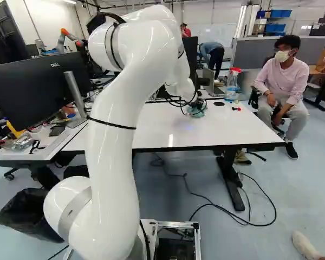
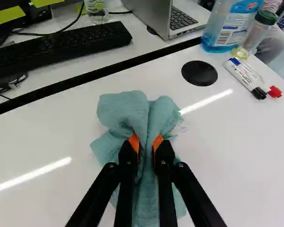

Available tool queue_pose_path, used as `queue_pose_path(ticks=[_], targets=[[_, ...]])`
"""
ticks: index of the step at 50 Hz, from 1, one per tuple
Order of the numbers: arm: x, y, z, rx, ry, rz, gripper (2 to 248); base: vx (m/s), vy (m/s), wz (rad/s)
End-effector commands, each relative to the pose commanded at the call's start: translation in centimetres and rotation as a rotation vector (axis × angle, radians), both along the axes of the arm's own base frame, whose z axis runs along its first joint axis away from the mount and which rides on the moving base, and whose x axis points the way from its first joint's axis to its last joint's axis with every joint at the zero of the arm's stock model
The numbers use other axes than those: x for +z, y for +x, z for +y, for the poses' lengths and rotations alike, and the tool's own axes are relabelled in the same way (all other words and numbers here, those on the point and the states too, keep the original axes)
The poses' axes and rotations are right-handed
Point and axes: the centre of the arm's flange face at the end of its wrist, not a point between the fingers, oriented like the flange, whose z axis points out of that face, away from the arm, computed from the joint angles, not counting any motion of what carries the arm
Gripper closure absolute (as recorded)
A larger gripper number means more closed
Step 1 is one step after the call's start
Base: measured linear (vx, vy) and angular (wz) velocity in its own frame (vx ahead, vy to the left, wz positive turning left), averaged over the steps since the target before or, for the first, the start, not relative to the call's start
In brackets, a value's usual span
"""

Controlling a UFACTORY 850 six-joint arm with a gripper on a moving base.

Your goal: Clean the table with the green towel

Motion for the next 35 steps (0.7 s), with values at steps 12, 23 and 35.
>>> queue_pose_path(ticks=[12, 23, 35], targets=[[0.3, -2.1, 0.0, -0.011, 0.007, 0.016, 199, 0.000, 0.000, 0.000], [0.5, -4.0, 0.7, -0.013, 0.013, 0.031, 199, 0.000, 0.000, 0.000], [0.7, -5.2, 2.4, 0.005, 0.018, 0.044, 199, 0.000, 0.000, 0.000]])
